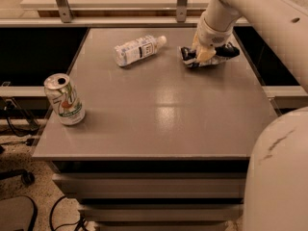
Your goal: Move blue chip bag near 7up can
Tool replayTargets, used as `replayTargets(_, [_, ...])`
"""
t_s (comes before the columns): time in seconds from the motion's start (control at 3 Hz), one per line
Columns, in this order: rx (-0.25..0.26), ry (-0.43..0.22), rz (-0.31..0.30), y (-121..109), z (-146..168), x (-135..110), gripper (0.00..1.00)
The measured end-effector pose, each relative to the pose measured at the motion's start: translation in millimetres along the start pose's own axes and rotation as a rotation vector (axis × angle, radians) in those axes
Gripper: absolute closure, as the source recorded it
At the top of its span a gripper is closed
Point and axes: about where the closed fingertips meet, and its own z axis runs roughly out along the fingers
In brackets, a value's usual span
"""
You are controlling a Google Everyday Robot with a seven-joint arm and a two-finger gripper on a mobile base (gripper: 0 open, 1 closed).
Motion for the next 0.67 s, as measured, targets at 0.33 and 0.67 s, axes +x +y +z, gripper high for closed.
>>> replayTargets(0.33, [0.025,0.006,-0.041,-3.5,-14.7,-7.0,1.0])
replayTargets(0.67, [0.033,-0.01,-0.107,-1.4,-27.2,-17.1,1.0])
